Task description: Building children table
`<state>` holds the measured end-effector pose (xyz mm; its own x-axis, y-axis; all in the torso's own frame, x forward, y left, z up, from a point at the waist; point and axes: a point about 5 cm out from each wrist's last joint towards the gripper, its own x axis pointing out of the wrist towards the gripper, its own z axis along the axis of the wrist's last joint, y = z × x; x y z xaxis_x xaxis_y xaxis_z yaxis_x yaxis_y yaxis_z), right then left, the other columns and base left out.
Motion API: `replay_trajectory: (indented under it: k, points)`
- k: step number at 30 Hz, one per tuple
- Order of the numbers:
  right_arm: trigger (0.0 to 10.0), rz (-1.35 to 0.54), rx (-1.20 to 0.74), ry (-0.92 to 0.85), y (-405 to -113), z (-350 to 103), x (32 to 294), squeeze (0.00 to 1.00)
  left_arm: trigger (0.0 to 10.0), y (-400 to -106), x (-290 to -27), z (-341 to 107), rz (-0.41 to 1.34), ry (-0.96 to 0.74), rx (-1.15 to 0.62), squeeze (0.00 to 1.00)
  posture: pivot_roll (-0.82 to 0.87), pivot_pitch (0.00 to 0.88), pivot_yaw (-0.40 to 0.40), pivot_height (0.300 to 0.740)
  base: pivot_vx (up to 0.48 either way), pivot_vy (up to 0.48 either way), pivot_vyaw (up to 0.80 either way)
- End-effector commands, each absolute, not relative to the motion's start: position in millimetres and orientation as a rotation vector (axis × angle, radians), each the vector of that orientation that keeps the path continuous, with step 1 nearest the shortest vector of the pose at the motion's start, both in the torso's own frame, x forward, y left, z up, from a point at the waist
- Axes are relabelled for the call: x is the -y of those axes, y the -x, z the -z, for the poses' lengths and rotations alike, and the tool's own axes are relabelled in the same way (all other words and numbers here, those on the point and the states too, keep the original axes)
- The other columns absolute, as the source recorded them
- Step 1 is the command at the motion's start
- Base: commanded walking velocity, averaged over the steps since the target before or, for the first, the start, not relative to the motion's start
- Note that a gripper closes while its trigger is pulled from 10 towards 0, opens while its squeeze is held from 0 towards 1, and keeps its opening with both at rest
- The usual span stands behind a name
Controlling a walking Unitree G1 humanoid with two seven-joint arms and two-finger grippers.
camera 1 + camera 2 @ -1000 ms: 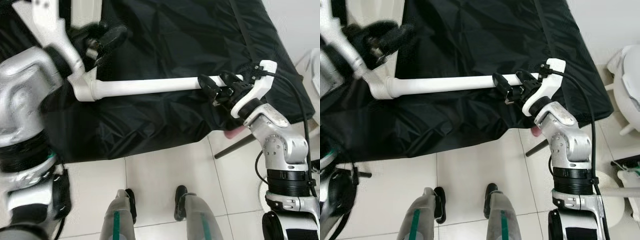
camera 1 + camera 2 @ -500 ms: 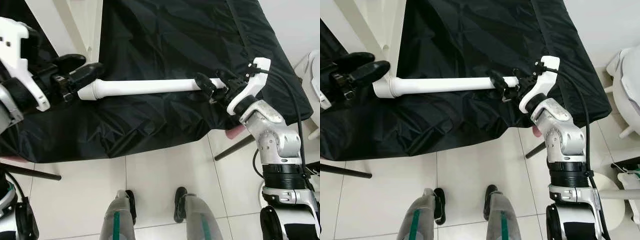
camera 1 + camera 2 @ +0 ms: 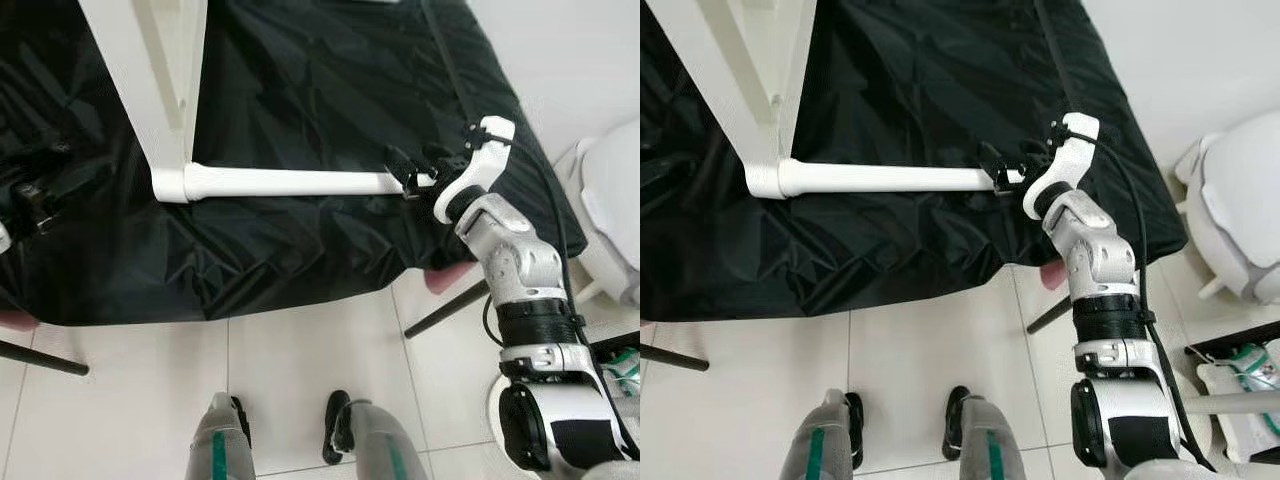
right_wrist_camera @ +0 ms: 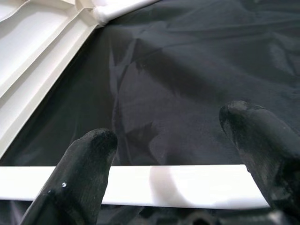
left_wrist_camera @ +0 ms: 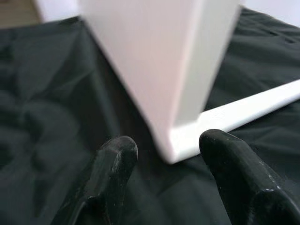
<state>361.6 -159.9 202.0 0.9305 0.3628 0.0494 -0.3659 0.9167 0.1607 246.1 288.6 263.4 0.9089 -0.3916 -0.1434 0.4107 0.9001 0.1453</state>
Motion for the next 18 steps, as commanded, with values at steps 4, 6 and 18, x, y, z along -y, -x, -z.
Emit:
replay_trajectory:
  k: [4, 6, 18]
  points:
    - [10.0, -0.348, 0.014, -0.178, -367, -199, 161, 0.00, 10.0, -255, -292, -247, 0.345, -0.150, -0.107, 0.00, 0.13, 0.113, -0.097, 0.740, 0.000, 0.000, 0.00]
    - [10.0, -0.333, 0.021, -0.169, -368, -198, 160, 0.00, 10.0, -261, -291, -241, 0.320, -0.134, -0.114, 0.00, 0.12, 0.106, -0.098, 0.740, 0.000, 0.000, 0.00]
    - [10.0, -0.149, 0.125, 0.028, -369, -191, 166, 0.00, 10.0, -313, -275, -217, 0.085, 0.022, -0.046, 0.00, 0.08, 0.102, -0.088, 0.740, 0.000, 0.000, 0.00]
